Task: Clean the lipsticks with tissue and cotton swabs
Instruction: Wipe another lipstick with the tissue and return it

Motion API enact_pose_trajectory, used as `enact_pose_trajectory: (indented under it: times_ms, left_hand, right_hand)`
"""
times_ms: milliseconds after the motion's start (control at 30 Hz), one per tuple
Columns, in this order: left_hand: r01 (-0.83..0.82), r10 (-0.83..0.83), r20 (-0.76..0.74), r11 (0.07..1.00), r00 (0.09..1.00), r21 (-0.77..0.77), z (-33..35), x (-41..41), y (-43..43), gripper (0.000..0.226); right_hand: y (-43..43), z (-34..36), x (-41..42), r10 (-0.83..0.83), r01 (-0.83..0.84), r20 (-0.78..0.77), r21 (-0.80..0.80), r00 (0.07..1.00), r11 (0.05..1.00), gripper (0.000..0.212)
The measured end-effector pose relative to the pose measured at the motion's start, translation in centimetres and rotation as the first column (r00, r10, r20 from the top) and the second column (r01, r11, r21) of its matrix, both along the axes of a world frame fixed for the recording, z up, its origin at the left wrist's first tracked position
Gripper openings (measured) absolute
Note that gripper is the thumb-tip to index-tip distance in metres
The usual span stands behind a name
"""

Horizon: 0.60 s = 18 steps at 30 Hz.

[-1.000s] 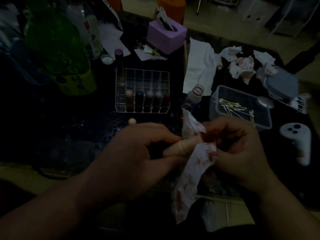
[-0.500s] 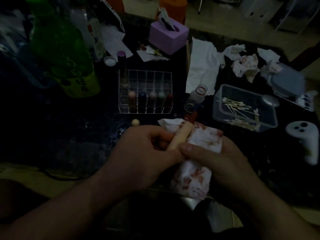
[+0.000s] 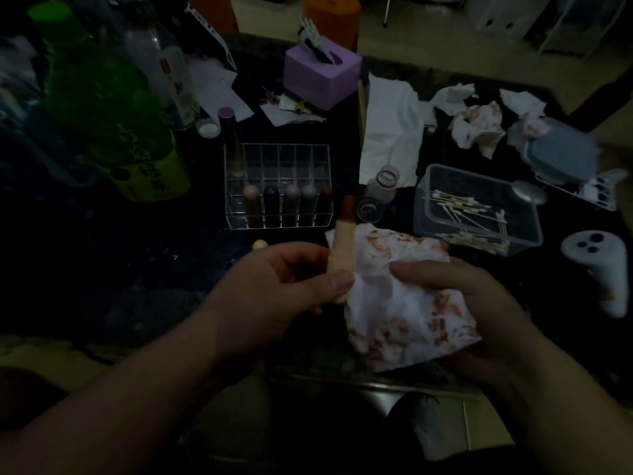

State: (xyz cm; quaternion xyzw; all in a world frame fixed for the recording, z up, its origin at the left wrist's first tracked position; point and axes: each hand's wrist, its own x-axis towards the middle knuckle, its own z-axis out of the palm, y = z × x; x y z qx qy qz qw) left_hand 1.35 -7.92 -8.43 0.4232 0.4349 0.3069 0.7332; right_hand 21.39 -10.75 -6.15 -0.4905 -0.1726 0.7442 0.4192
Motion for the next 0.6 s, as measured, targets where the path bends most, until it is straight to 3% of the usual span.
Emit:
enact_pose_trajectory:
  times_ms: [133,267,367,600]
  left_hand:
    - [0.006,0.112,-0.335,0.944,0.936,0.331,-0.1,0.5,0.9,0.022]
    - [-0.015,0.334,-0.452,0.817,0.827,0.577,-0.1,0.1,3.4,0.027]
    - [0.021,0.364,-0.519,0.804,0.773,0.594,-0.5,-0.7,5.0,0.023]
    - [0.049,0.307,-0.559,0.846,0.770,0.532,-4.1,-0.5,5.1,0.023]
  right_hand:
    - [0.6,-0.4,1.4,0.015,-0.012,0.147,-0.021,0.989,1.000,0.033]
    - [1.0,-0.9,2.4,0.015,-0.007,0.261,-0.034,0.965,0.999,0.028]
    - [0.7,-1.0,2.6,0.032,-0.023,0.299,-0.034,0.954,0.999,0.026]
    - [0.4,-1.7,2.6,0.079,-0.078,0.341,-0.016,0.937,0.997,0.024]
